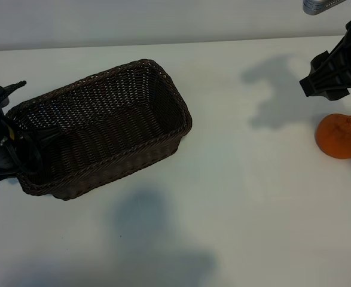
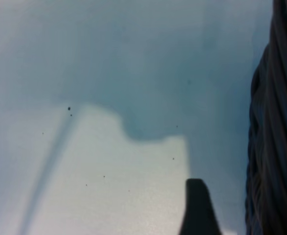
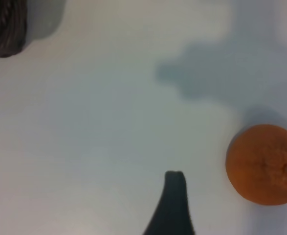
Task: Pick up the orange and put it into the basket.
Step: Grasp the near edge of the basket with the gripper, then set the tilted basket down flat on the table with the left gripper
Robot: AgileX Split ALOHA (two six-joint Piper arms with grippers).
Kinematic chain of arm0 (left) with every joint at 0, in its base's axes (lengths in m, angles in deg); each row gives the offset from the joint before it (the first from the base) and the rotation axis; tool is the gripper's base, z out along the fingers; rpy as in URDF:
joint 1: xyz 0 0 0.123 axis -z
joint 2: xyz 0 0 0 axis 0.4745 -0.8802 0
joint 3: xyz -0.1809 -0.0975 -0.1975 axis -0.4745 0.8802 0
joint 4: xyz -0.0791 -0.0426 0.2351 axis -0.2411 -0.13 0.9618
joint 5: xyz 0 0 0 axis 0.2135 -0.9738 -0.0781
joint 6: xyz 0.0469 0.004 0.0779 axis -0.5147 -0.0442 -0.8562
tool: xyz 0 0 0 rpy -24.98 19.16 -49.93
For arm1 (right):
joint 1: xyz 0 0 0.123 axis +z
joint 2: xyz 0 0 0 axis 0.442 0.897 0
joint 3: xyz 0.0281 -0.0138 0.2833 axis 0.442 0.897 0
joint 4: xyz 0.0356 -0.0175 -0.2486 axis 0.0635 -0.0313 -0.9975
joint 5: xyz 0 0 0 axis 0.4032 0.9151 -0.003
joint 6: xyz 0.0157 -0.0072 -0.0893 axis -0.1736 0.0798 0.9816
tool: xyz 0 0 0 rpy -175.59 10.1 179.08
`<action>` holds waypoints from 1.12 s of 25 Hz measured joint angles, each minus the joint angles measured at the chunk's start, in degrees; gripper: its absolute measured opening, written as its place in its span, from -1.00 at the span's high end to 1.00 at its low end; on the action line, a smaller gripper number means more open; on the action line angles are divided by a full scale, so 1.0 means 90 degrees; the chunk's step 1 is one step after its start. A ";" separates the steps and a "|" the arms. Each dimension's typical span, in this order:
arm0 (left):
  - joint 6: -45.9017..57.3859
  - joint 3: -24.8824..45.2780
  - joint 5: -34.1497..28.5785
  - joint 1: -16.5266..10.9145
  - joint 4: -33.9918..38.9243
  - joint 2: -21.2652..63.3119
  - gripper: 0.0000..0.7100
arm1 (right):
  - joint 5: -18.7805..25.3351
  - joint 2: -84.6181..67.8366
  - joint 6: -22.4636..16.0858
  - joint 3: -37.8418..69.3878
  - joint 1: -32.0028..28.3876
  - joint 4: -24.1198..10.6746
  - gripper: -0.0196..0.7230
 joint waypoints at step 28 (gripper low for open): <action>-0.3472 0.0000 0.0706 0.0000 -0.3178 -0.0016 0.58 | 0.0013 0.0000 0.0000 0.0000 0.0000 0.0000 -0.65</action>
